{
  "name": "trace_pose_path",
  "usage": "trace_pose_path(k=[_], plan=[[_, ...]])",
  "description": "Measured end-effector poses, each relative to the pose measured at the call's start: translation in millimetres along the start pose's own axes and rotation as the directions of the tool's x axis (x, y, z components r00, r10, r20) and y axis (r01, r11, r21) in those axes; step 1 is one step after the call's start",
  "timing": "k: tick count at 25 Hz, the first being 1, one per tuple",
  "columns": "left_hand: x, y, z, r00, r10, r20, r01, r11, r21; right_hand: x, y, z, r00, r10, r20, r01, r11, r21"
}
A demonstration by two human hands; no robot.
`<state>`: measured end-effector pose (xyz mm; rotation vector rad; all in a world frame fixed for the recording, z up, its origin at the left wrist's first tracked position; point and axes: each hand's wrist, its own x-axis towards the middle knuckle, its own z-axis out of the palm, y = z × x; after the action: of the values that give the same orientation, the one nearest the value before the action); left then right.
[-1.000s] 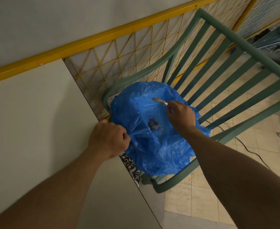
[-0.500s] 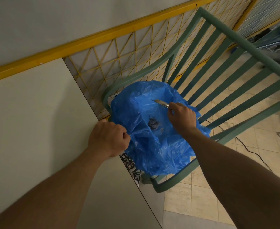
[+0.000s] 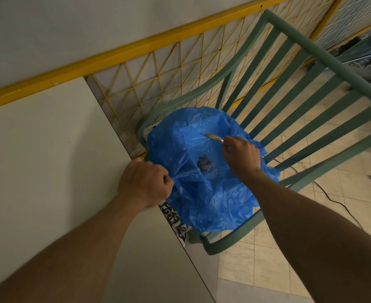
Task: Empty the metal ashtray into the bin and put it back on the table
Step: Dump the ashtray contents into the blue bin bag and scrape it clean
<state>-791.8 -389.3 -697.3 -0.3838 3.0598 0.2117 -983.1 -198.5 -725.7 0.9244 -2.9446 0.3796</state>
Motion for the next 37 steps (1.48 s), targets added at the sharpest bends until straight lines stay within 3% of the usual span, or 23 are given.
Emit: trace_pose_path(k=[4,9,14,18,25,32,37], plan=[[0,0,0,1.000,0.001,0.001,-0.001,1.000,-0.001,1,1,1,0.994,-0.020,-0.112,0.021,1.000,0.010],[0,0,0,1.000,-0.005,0.005,0.005,1.000,-0.010,1,4,5,1.000,-0.008,0.020,0.009,0.999,-0.045],[0,0,-1,1.000,-0.004,0.004,0.004,1.000,-0.018,-1,5,5,0.999,-0.009,-0.030,0.008,0.999,-0.033],[-1,0,-1,1.000,-0.004,0.002,0.004,1.000,-0.019,0,5,1,0.984,-0.035,-0.176,0.034,0.999,-0.011],[-1,0,-1,1.000,-0.003,0.008,0.004,1.000,-0.015,-2,10,5,0.998,0.007,-0.060,-0.012,0.996,-0.084],[-1,0,-1,1.000,0.002,0.010,-0.002,1.000,-0.013,1,14,5,0.983,0.010,-0.181,-0.019,0.999,-0.049],[-2,0,-1,1.000,0.006,0.002,-0.006,1.000,-0.016,-2,18,13,0.994,0.105,0.010,-0.104,0.994,-0.023]])
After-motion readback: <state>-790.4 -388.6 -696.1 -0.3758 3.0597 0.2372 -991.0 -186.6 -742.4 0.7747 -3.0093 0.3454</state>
